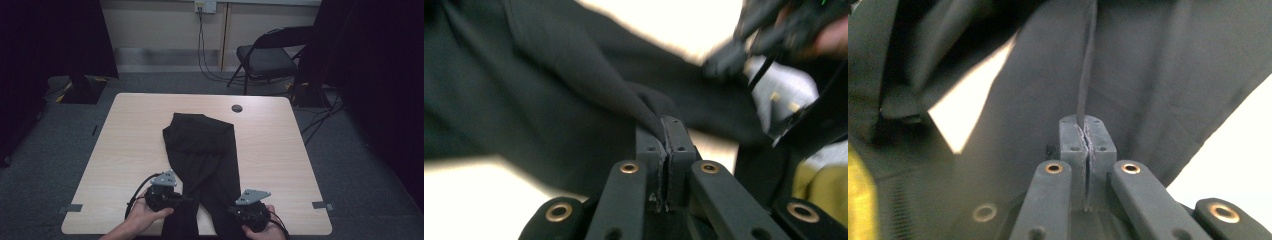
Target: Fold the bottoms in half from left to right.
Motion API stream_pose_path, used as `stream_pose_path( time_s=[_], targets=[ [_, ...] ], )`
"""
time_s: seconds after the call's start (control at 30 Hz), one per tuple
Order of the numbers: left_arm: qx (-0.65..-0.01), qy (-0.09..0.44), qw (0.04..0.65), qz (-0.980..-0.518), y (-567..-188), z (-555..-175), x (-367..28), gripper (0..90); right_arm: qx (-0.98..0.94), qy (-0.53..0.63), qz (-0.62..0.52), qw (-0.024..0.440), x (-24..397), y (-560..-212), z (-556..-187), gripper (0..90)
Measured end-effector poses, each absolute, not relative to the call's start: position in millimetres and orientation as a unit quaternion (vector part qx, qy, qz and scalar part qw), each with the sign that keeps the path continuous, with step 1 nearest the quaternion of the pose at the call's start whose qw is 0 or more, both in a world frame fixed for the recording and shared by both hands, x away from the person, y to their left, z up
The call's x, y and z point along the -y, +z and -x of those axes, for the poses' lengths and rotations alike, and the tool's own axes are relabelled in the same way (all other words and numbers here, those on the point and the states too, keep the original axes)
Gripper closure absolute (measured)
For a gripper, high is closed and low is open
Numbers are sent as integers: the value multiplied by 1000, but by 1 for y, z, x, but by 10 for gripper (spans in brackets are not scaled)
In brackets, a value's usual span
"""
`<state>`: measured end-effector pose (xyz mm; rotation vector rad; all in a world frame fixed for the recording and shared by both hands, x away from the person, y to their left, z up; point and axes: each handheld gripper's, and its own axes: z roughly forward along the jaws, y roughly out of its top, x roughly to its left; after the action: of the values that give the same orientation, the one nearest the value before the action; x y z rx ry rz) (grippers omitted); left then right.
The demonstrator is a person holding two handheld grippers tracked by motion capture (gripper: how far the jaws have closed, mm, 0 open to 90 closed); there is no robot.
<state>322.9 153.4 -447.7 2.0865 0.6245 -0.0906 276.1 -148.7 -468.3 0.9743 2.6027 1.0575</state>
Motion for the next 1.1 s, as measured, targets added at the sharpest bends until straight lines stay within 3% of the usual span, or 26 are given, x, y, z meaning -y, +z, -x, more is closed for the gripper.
stream_pose_path(
  time_s=[0.3, 0.5, 0.63, 0.7, 0.83, 1.0, 1.1],
  targets=[
    [-253, -55, 531, -807, -379, -357, -151, 881, -866, 404, -290, 41, 119, -446, -256, 877],
    [-270, -65, 553, -786, -364, -383, -147, 880, -877, 407, -255, 1, 78, -456, -250, 850],
    [-264, -72, 547, -792, -370, -385, -132, 879, -890, 395, -224, -40, 42, -469, -238, 729],
    [-258, -73, 544, -795, -375, -383, -127, 878, -899, 392, -186, -56, 20, -468, -229, 622],
    [-264, -77, 535, -799, -386, -378, -121, 876, -892, 410, -186, -45, 26, -453, -233, 612],
    [-274, -111, 539, -788, -396, -374, -109, 874, -870, 428, -246, -11, 73, -442, -254, 612],
    [-275, -130, 547, -780, -398, -374, -100, 868, -854, 420, -304, 28, 109, -450, -261, 504]
  ],
)
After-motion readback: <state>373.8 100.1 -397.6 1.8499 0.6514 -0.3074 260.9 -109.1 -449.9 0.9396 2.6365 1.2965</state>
